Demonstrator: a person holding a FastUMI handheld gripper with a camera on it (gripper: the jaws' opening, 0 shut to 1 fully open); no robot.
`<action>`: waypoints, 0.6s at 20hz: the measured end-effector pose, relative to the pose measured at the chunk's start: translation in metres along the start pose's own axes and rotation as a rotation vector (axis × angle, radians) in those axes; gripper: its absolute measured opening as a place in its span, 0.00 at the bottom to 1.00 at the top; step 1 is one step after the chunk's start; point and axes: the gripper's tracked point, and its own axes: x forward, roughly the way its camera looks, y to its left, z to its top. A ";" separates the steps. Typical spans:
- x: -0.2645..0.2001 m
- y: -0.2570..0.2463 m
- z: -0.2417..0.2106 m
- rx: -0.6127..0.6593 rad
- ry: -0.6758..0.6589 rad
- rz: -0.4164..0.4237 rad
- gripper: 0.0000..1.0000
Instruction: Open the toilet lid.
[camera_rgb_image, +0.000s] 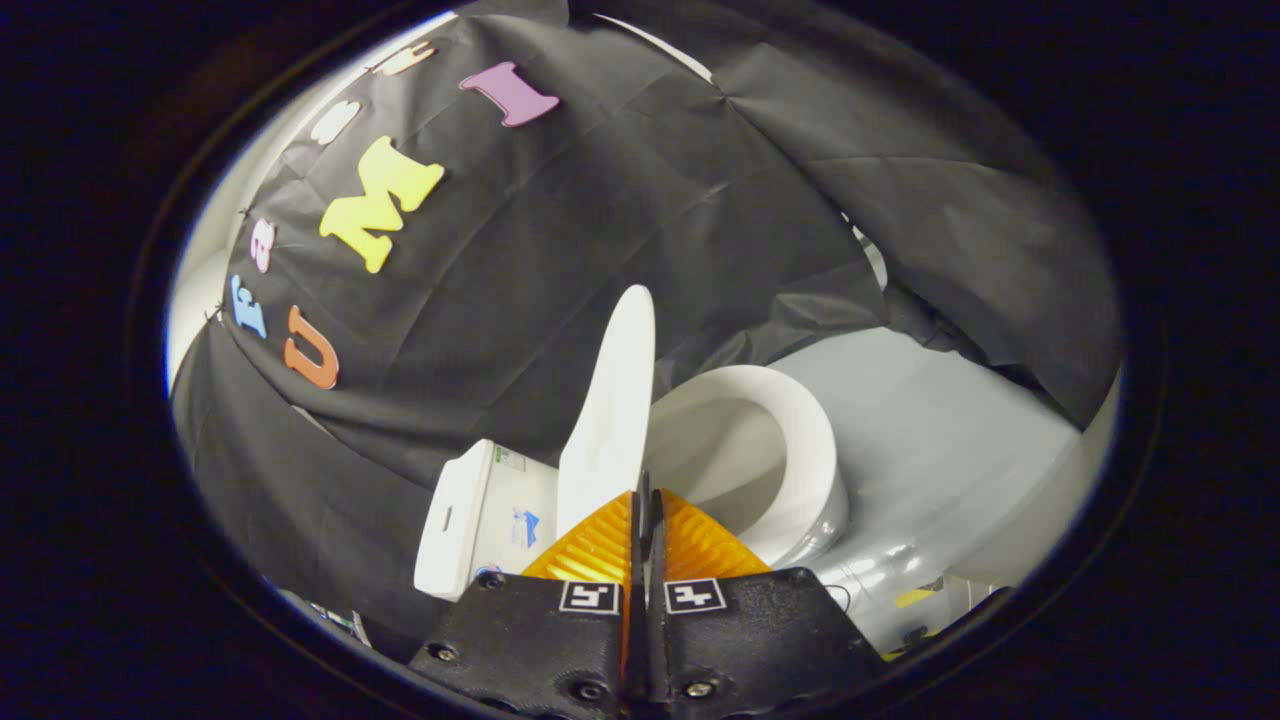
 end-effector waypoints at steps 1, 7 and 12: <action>-0.001 0.004 0.000 -0.012 -0.003 -0.001 0.04; -0.007 0.032 0.001 -0.082 -0.025 -0.024 0.04; -0.011 0.059 -0.001 -0.128 -0.041 -0.022 0.04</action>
